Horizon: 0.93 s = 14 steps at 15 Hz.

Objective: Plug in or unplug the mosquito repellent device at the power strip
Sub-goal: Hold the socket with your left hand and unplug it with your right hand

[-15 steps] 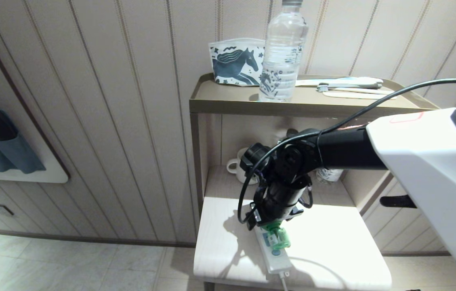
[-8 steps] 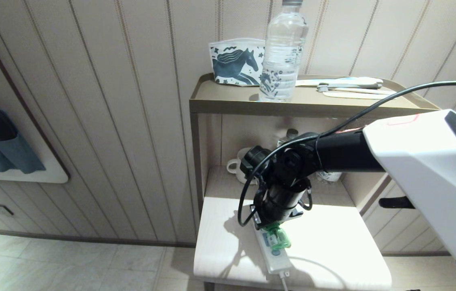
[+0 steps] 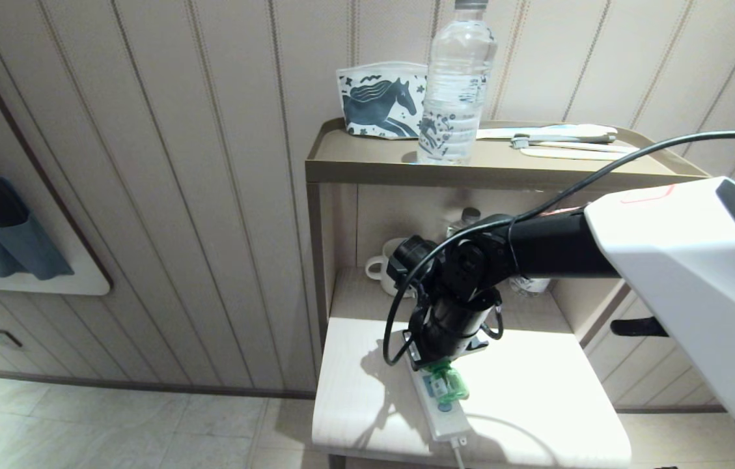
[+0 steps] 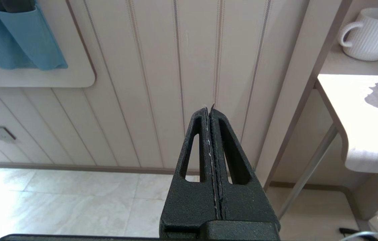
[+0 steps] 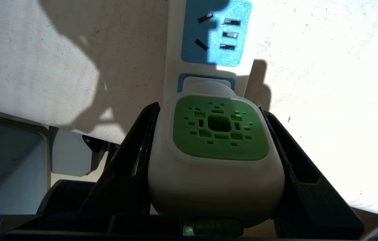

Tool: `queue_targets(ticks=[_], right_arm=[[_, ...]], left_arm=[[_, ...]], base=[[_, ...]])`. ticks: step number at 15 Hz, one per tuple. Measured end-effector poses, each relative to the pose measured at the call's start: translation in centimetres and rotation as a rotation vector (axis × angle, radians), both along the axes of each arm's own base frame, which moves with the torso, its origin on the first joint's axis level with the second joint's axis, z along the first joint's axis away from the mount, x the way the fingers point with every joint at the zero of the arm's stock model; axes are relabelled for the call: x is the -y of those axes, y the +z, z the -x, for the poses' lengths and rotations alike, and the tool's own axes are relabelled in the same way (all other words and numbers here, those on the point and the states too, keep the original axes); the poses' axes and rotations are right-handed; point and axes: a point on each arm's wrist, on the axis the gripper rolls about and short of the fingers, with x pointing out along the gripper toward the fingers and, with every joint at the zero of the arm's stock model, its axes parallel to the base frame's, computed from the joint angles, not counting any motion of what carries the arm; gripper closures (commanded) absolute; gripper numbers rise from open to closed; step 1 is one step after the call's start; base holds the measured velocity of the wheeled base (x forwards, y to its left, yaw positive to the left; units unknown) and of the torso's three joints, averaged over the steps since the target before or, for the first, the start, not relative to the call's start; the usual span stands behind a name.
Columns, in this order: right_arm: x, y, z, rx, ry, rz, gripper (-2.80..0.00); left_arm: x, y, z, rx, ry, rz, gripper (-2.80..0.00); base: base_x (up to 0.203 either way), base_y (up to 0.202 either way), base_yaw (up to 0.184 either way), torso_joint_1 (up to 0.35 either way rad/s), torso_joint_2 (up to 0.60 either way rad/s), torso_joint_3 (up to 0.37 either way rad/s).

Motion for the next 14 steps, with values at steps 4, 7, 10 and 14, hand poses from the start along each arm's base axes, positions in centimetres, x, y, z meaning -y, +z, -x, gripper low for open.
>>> queue_targets(ticks=[4,7,10,14], right_arm=[[0.0,0.0,0.1,-0.001,0.000,0.001,0.00],[0.0,-0.1,0.0,-0.003,0.000,0.002,0.00],[0.0,0.0,0.1,-0.001,0.003,0.003,0.00],[0.0,0.1,0.1,0.001,0.004,0.003,0.00]], left_arm=[[0.0,0.0,0.0,-0.002,-0.009,-0.041,0.00],[0.0,0.0,0.0,-0.001,-0.004,-0.013,0.00],[0.0,0.1,0.0,-0.014,0.010,-0.042,0.00],[-0.1,7.1,0.5,0.042,0.048,0.025,0.00]], base=[[0.000,0.000,0.000,0.000,0.00,0.000],[0.000,0.000,0.000,0.000,0.00,0.000],[0.000,0.000,0.000,0.000,0.00,0.000],[0.000,0.000,0.000,0.000,0.00,0.000]])
